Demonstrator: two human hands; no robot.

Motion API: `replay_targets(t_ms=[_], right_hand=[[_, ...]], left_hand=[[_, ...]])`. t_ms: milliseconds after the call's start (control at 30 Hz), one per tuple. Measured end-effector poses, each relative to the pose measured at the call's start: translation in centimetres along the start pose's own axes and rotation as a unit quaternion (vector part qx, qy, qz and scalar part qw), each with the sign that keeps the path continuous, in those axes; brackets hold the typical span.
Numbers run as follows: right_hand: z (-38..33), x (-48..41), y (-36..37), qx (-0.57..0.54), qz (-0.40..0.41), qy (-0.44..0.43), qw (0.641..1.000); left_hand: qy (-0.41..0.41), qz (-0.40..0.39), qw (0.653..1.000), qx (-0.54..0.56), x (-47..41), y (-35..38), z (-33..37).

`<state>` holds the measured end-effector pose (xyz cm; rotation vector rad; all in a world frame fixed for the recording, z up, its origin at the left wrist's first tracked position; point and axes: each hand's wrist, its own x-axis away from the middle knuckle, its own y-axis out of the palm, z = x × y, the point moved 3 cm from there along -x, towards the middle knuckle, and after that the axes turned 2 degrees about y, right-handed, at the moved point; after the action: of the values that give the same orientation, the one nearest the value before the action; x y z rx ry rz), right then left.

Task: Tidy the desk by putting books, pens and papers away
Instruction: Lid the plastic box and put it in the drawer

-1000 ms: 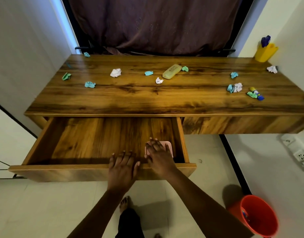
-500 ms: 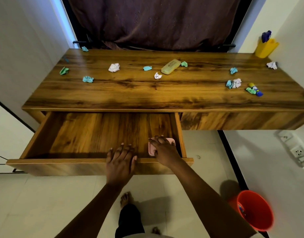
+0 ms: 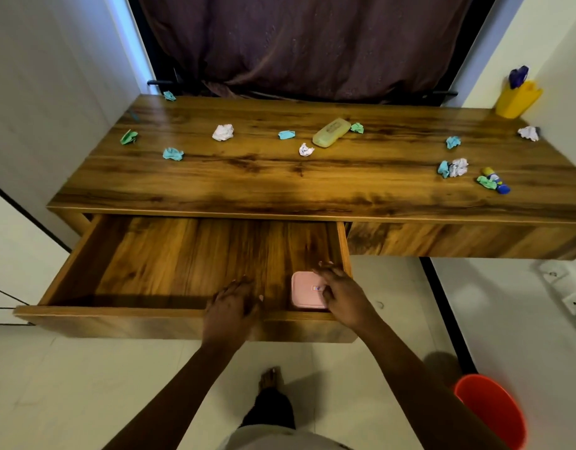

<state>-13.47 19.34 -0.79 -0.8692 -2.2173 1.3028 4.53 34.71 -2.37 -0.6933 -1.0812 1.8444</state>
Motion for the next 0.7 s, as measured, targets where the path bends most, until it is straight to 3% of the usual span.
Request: replay_targets(t_ms=[200, 367, 433, 600, 700], right_hand=[[2.8, -9.3, -6.9, -0.144, 0.156, 0.093, 0.973], [5.8, -21.1, -9.4, -0.377, 0.154, 0.21, 0.889], [7.2, -25.1, -10.1, -0.407, 0.157, 0.239, 0.868], [10.5, -34.0, -13.8, -0.337, 0.167, 0.246, 0.894], [11.5, -38.0, -15.7, -0.269, 0.142, 0.209, 0.929]], left_hand=[[0.049, 0.03, 0.991, 0.118, -10.9, -4.0, 6.2], [0.028, 0.011, 0.981, 0.194, -23.7, -3.5, 10.4], [0.04, 0.021, 0.984, 0.172, -28.5, -3.3, 11.7], [0.028, -0.028, 0.998, 0.045, -40.1, -1.5, 12.9], [0.04, -0.062, 0.996, -0.059, -44.3, -0.5, 14.3]])
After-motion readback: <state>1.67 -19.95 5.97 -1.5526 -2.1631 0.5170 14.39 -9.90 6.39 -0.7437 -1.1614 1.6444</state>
